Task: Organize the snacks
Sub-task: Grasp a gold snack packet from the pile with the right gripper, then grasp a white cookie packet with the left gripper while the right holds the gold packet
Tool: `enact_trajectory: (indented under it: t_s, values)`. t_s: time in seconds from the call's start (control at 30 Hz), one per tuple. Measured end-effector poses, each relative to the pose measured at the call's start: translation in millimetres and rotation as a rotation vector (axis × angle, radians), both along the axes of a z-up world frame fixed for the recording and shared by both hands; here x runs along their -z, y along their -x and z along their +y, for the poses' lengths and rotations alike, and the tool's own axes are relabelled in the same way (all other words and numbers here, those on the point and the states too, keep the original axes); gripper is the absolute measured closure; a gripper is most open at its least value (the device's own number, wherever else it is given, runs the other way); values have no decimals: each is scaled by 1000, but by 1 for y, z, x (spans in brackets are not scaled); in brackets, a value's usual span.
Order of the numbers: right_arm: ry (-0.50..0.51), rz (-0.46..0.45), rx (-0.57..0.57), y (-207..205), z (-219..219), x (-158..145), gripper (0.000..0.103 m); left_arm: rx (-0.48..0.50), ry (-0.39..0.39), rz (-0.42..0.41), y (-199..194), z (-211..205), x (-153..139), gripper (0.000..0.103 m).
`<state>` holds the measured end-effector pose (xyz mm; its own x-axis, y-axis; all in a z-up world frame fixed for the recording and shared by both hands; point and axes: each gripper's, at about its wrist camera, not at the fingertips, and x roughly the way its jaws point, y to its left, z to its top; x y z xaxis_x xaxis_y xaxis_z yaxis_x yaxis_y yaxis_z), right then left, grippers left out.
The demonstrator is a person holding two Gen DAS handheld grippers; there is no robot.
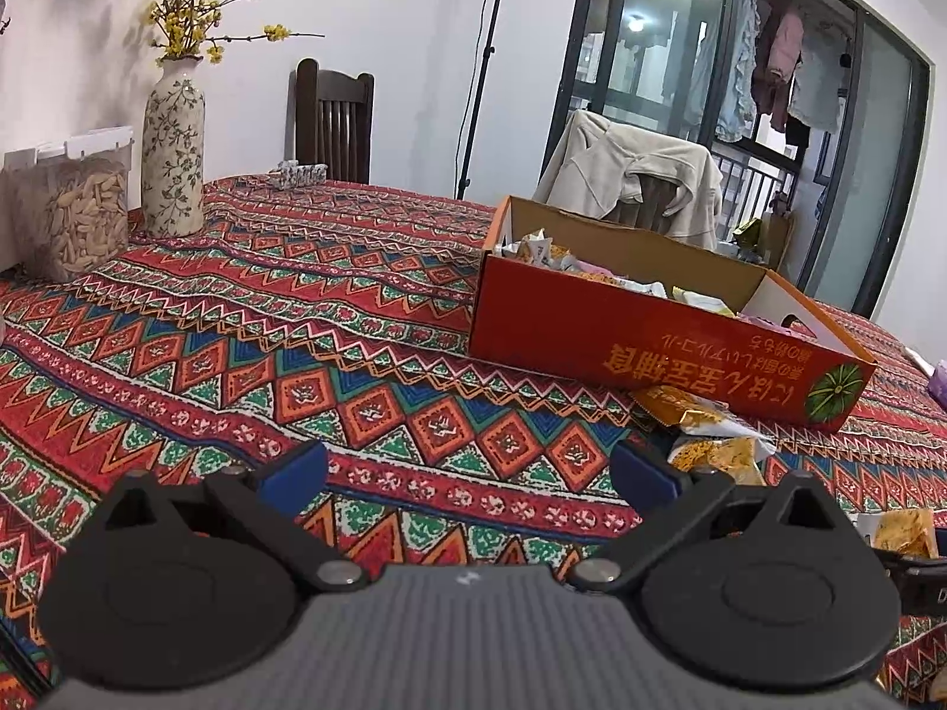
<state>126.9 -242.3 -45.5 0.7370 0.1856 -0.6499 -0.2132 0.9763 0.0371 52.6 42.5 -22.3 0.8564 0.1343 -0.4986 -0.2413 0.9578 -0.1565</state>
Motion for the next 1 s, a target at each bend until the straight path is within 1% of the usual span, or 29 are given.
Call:
enact_trajectory:
  t_s: [0.1,0.17,0.2,0.23,0.27,0.33,0.37,0.4,0.5,0.67,0.73,0.87,1.0]
  values:
    - [8,-3,-21,2,3,0,0,-4,-8,11,-2,-1,1,0]
    - [0,-11,-28,4,4,-1,4,-4,-13,12,-2,-2,1,0]
    - [-7,-20,-28,6,3,-1,12,-3,-14,12,-2,-2,1,0]
    - [-14,-32,-28,7,2,-2,22,-4,-12,14,-2,-2,1,0]
    - [-19,-45,-28,8,1,-2,28,-4,-11,16,-2,-2,1,0]
    - [-33,-65,-31,11,-1,-3,52,-3,-7,22,-4,-1,1,0]
    - [-41,-73,-35,13,-2,-3,58,-4,-5,25,-4,-1,2,0]
    - [-55,-78,-40,14,-3,-3,69,-5,-3,28,-5,0,2,0]
    - [-111,-87,-38,16,-11,-4,81,-14,0,31,-5,1,2,0]
    - [-151,-121,-25,22,-20,-6,83,-30,-19,38,-5,-2,1,0]
    - [-158,-134,-27,25,-23,-8,89,-35,-27,36,-5,-2,1,0]
    - [-169,-149,-23,28,-29,-12,90,-52,-47,48,-5,-7,-1,0]
    - [-181,-171,-20,33,-36,-16,90,-22,-28,54,-3,-15,-5,0]
